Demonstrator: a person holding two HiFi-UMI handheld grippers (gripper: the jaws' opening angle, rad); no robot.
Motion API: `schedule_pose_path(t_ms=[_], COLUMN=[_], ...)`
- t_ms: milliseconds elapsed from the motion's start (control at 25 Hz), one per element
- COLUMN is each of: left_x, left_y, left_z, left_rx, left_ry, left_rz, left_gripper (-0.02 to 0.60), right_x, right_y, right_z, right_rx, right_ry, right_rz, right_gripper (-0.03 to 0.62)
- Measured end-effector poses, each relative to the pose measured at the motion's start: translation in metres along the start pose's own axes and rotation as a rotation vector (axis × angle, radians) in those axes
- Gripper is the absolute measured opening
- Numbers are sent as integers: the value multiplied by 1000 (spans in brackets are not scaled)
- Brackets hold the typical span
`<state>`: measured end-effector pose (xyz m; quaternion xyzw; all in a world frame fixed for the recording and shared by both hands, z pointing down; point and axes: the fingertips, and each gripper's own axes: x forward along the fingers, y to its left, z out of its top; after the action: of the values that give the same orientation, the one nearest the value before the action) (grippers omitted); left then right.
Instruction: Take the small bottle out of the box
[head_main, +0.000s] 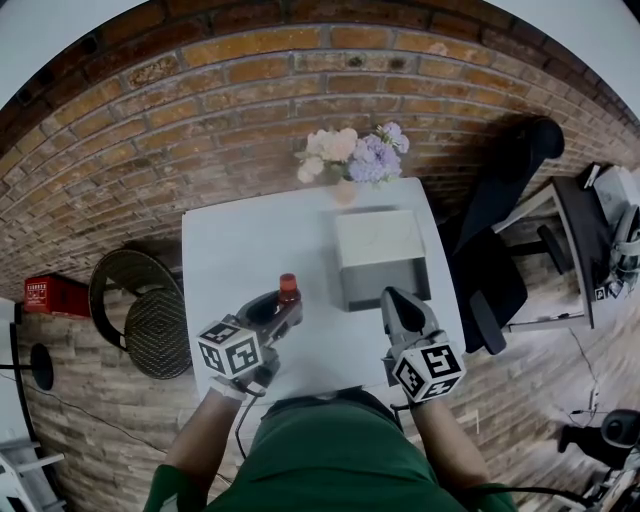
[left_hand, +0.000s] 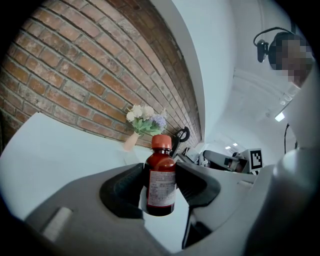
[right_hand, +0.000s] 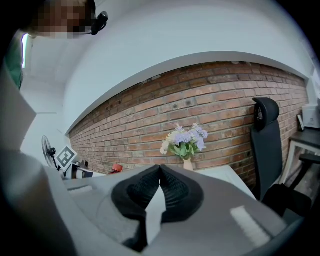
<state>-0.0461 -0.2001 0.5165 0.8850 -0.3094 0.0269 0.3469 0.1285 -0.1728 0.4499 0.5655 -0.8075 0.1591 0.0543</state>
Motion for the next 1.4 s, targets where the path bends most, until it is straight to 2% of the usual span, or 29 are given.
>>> schedule_pose_path(t_ms=[280,720,1400], left_x=[3,6,16], left_y=[-10,-19,-25], left_z=[-2,-6,-20], left_rx=[9,20,12], left_ry=[6,22,43], left_rz=[-35,-49,-48], left_gripper=[210,210,210], right_x=[-3,-8,-14], right_y=[-2,-2,-17], right_z=[-1,-2,-13], right_rx=[-10,-28,10], right_ry=[13,13,21], right_rz=[-8,2,-11], right_gripper=[5,3,4])
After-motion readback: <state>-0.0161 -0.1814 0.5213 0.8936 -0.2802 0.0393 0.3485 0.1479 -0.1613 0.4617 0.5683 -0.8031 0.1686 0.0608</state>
